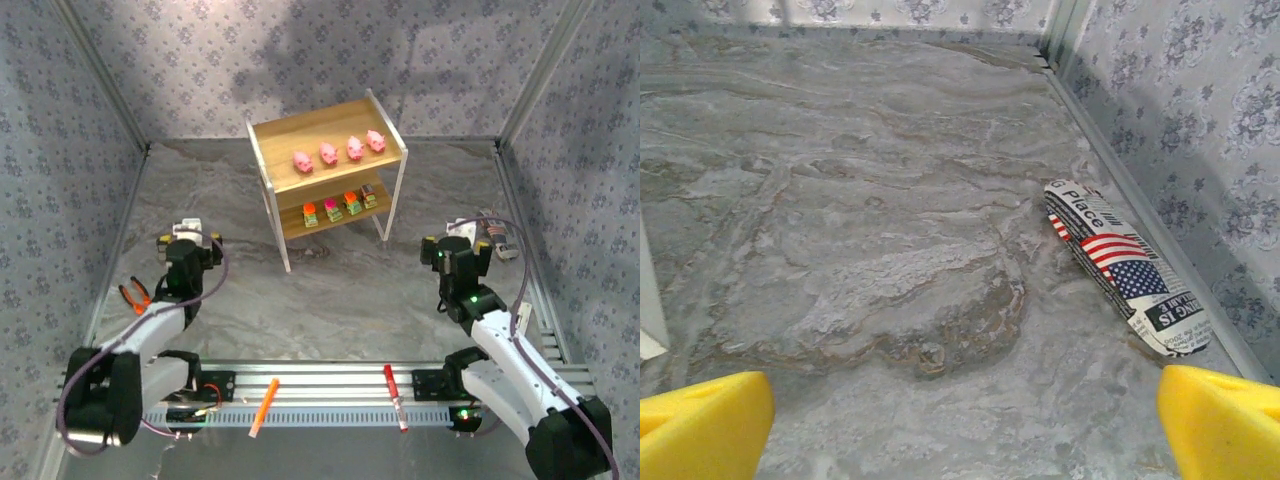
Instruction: Place and organize the plastic toys onto the shelf
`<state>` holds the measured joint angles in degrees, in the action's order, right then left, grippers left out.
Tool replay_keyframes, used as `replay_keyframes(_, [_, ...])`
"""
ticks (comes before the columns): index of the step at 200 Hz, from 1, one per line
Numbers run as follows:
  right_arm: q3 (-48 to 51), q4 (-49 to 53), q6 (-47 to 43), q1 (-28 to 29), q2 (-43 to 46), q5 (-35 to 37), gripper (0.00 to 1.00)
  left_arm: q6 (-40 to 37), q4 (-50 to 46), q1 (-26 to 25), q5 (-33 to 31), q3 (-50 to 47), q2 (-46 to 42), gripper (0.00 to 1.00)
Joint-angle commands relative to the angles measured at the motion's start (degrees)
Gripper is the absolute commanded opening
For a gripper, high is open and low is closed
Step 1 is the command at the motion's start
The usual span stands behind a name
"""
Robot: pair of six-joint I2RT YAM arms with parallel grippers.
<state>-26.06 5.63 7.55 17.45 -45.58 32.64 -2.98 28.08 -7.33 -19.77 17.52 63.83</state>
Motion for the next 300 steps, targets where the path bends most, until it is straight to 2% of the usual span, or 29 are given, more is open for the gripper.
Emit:
replay_keyframes(1, [2.64,-5.72,-2.02,-0.66,0.73,1.37,1.00,0.11,7.73,1.63,5.35,2.37,4.79,1.00])
replay_keyframes(25, [3.65,-7.90,-2.43,-1.95,1.28,0.03,1.00,0.71,12.17,3.64,8.56,1.93,8.08,1.00])
replay_keyframes(62, [3.95,-11.48,-3.19,-3.92,-0.99,-3.79,1.00,5.64,18.39,8.57,14.60,0.91,13.02,1.00])
replay_keyframes(130, [4.00,-21.05,-6.09,-7.42,-7.00,-11.76,1.00,5.16,28.29,9.22,19.45,0.43,22.85,1.00])
replay_keyframes(182, [2.64,-27.80,-7.19,-10.60,-15.66,-15.86,1.00,2.99,20.12,9.29,24.24,5.17,23.80,1.00])
replay_keyframes(233, [-1.09,-31.73,-7.29,-13.53,-26.79,-18.13,1.00,3.64,18.95,9.27,22.89,5.86,23.97,1.00])
replay_keyframes(253, [-0.83,-34.12,-7.53,-14.25,-28.71,-18.36,1.00,4.32,18.51,9.29,20.97,6.13,24.06,1.00])
replay_keyframes(300, [0.16,-39.00,-10.53,-15.07,-31.50,-21.25,0.99,4.31,18.50,9.27,21.00,6.21,24.06,1.00])
